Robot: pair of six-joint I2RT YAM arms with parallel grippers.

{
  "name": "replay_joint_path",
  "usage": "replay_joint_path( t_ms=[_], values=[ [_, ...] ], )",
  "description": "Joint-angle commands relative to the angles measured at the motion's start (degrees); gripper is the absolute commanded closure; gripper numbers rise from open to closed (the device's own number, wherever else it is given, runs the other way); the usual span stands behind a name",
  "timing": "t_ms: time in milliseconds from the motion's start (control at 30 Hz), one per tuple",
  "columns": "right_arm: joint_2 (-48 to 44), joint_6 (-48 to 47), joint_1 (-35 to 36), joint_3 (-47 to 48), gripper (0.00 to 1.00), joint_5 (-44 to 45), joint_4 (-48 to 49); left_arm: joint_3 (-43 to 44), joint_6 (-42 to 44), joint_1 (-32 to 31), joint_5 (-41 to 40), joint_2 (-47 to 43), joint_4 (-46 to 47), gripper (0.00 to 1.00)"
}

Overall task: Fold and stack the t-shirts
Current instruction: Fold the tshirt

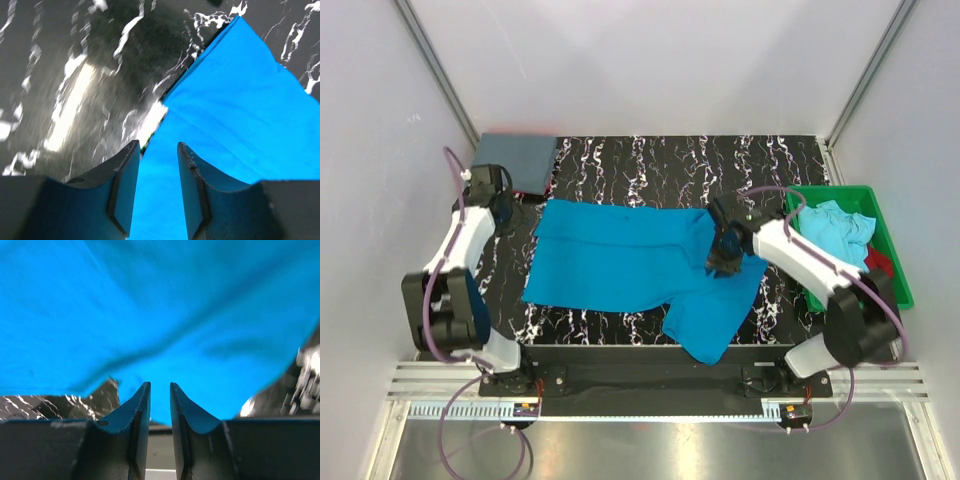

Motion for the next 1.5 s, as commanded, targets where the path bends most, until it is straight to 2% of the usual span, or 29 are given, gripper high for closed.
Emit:
replay_joint_path(
  t_ms=[0, 100, 167, 233, 367, 467, 533, 600, 733, 1000, 1233, 1467],
  values=[
    [-7.89, 20.38, 8.36, -4.56, 0.71, 5.07, -5.07, -4.13, -6.19, -0.35, -5.62, -7.61, 0.01, 0.56],
    [-9.66, 30.49, 14.0, -7.9, 0.72, 6.74, -11.21, -7.04, -6.8, -0.52, -8.35, -11.66, -1.56, 0.55],
    [-8.17, 36.19, 18.49, -10.01, 0.72, 5.26, -13.6, -8.7, -9.59, -0.52, -7.13, -12.98, -4.11, 0.55],
    [-5.63, 37.01, 21.21, -12.11, 0.75, 0.7, -13.35, -10.98, -10.49, -0.52, -3.11, -13.51, -5.6, 0.55],
    [-5.08, 40.17, 26.31, -13.62, 0.75, 0.94, -13.43, -15.82, -16.97, -0.61, -0.54, -16.75, -6.75, 0.54],
    [-6.05, 43.16, 28.6, -14.59, 0.73, 0.15, -14.22, -16.53, -21.38, -0.61, -1.5, -17.12, -10.53, 0.54],
    [-6.84, 45.7, 29.57, -15.55, 0.69, -1.07, -15.98, -15.66, -22.7, -0.61, -4.99, -16.86, -13.85, 0.54],
    [-7.54, 47.12, 30.8, -16.43, 0.68, -2.56, -15.98, -16.18, -23.76, -0.7, -5.54, -17.64, -14.05, 0.53],
    [-11.05, 50.72, 31.78, -19.77, 0.65, -3.45, -15.89, -18.99, -26.05, -0.79, -5.63, -19.31, -11.94, 0.52],
    [-15.28, 55.47, 31.86, -23.11, 0.59, -2.49, -15.54, -18.47, -25.26, -1.31, -7.39, -18.35, -10.98, 0.53],
    [-21.42, 69.24, 31.78, -26.54, 0.58, -3.01, -13.43, -20.66, -25.7, -3.6, -6.42, -19.84, -7.64, 0.53],
    [-22.14, 75.33, 31.78, -29.26, 0.58, -2.75, -10.46, -21.1, -24.82, -4.04, -4.14, -18.79, -5.44, 0.53]
  ],
)
